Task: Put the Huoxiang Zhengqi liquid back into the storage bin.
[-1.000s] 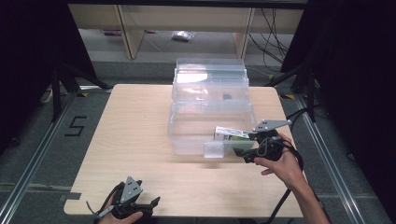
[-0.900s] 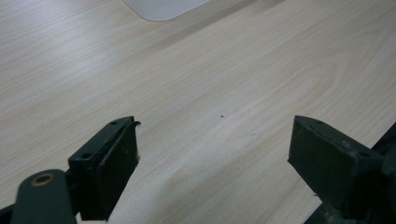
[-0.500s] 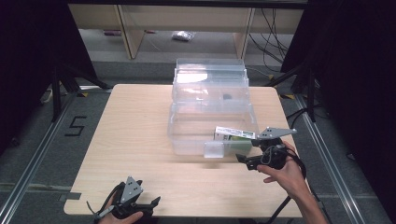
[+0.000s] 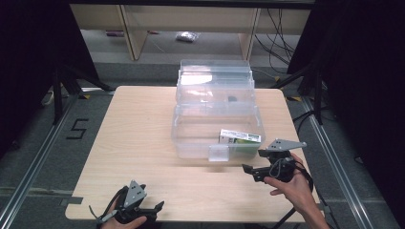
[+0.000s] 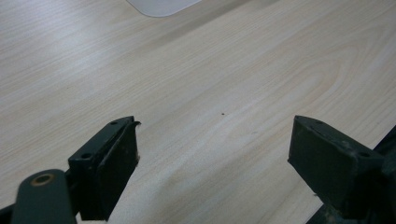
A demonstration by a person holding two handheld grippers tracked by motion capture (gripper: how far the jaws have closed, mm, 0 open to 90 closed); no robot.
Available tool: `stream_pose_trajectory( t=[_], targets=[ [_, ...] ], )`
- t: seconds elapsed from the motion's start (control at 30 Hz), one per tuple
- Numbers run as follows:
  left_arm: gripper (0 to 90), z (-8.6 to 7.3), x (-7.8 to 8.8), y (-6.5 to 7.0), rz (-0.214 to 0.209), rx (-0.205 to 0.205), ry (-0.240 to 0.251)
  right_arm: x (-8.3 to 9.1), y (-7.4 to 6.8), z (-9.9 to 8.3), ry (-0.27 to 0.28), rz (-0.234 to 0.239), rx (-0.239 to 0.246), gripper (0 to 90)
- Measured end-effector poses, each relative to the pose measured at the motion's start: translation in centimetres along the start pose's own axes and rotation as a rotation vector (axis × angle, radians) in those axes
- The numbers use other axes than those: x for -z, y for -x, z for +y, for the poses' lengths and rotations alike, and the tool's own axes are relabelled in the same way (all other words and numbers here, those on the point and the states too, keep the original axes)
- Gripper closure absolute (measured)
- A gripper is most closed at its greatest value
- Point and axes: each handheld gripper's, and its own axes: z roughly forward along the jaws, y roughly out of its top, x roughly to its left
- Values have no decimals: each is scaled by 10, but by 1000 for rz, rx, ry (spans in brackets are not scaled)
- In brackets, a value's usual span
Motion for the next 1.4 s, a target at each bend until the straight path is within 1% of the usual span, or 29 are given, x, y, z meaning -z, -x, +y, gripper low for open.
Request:
stream_pose_trajectory(
  t=[0.03, 0.07, 0.1, 0.13, 0.2, 0.23, 0.27, 0.3, 0.33, 0.37, 0.4, 0.43, 0.47, 0.5, 0.53, 0.63, 0.67, 0.7, 0.8, 0.83, 0.87, 0.97, 1.07, 1.1, 1.17, 1.2, 1.3, 1.33, 1.4],
  targets=[
    [151, 0, 1, -2, 0, -21, -19, 0, 1, -5, -8, -4, -2, 165],
    [151, 0, 0, -1, 1, 0, -3, -2, 1, -8, 2, 12, -25, 165],
    [151, 0, 0, -1, 1, 0, -3, -2, 1, -8, 2, 12, -25, 165],
    [151, 0, 1, -1, 8, -15, -13, -2, 2, -12, 3, 15, -46, 163],
    [151, 0, 1, -2, 1, -26, -25, -3, 5, -16, 19, 7, -27, 161],
    [151, 0, 1, -2, 1, -26, -25, -3, 4, -18, 11, 13, -50, 161],
    [151, -1, -1, 1, 7, 5, 10, -5, 3, -20, 27, 26, -63, 160],
    [151, -1, -1, 1, 7, 5, 10, -5, 3, -20, 27, 26, -63, 160],
    [151, 0, 0, -2, 6, -24, -20, -5, 3, -23, 23, 31, -65, 158],
    [151, 0, -1, -1, 11, -14, -21, -5, 3, -23, 23, 31, -65, 158],
    [151, -1, -3, 1, 19, 13, 4, -6, 3, -27, 30, 25, -52, 158],
    [151, -1, -3, 1, 14, 17, 20, -6, 3, -27, 30, 25, -52, 158],
    [151, 0, 0, -1, 12, -21, -10, -8, 2, -31, 40, 33, -69, 159],
    [151, 0, 0, -2, 11, -24, -12, -8, 0, -33, 28, 36, -91, 158],
    [151, -1, -2, 1, 9, 9, 15, -9, 2, -34, 36, 24, -47, 158],
    [151, -1, -1, 1, 8, 4, 11, -10, -1, -38, 35, 29, -73, 158],
    [151, -1, -1, 1, 9, 7, 13, -11, 0, -41, 30, 13, -46, 158],
    [151, -1, -1, 1, 9, 7, 13, -11, 0, -41, 30, 13, -46, 158],
    [151, -1, -2, 1, 3, 10, 20, -14, -6, -48, 24, 39, -98, 158],
    [151, -1, -2, 1, 3, 10, 20, -14, -6, -48, 24, 39, -98, 158],
    [151, -1, -3, 0, 10, -4, 12, -16, -5, -51, 36, 36, -74, 158],
    [151, -1, -3, 1, 4, 9, 25, -17, -6, -53, 30, 37, -69, 158],
    [151, -1, -2, 1, 7, 8, 25, -17, -11, -57, 27, 47, -106, 158],
    [151, -1, -2, 1, 7, 7, 24, -16, -10, -57, 29, 25, -69, 158],
    [151, -1, -2, 1, 9, 5, 20, -17, -11, -58, 40, 35, -78, 158],
    [151, -1, -2, 1, 9, 3, 16, -18, -10, -60, 45, 30, -53, 158],
    [151, -1, -1, 1, 9, 1, 15, -18, -12, -63, 43, 45, -70, 158],
    [151, -1, -1, 1, 6, 1, 15, -17, -16, -66, 24, 38, -92, 158],
    [151, -1, -1, 1, 11, -8, 5, -18, -16, -70, 21, 39, -80, 158]
  ],
)
